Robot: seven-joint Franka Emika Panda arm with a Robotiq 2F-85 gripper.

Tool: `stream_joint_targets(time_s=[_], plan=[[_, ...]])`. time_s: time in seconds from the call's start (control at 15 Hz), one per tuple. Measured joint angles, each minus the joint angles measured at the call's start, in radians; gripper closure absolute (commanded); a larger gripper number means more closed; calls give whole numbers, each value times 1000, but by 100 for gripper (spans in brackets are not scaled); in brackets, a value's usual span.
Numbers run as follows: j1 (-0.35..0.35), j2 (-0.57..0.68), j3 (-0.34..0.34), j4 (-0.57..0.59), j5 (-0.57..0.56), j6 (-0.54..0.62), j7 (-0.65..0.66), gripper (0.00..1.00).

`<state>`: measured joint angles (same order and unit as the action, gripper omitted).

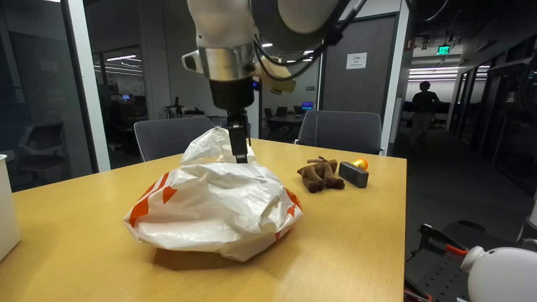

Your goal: Pick up the objects on the right side of the table and put them in the plastic bag.

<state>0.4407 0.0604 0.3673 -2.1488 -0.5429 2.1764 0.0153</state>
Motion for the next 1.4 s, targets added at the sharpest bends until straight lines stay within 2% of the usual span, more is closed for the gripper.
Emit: stream_joint_targets(time_s=[0.2,0.4,0.53,0.87,1.13,1.4], plan=[[-21,-133,-5,8,109,-67,18,0],[-70,-268,-33,-14,117,-88,34,0],[-86,-315,-44,-41,118,-88,34,0],[-106,-313,-39,-59,114,-88,38,0],[-174,-305,-52,-54,85,-88,65,0],[-245,-300,-96,-52,77,-89,86,0]])
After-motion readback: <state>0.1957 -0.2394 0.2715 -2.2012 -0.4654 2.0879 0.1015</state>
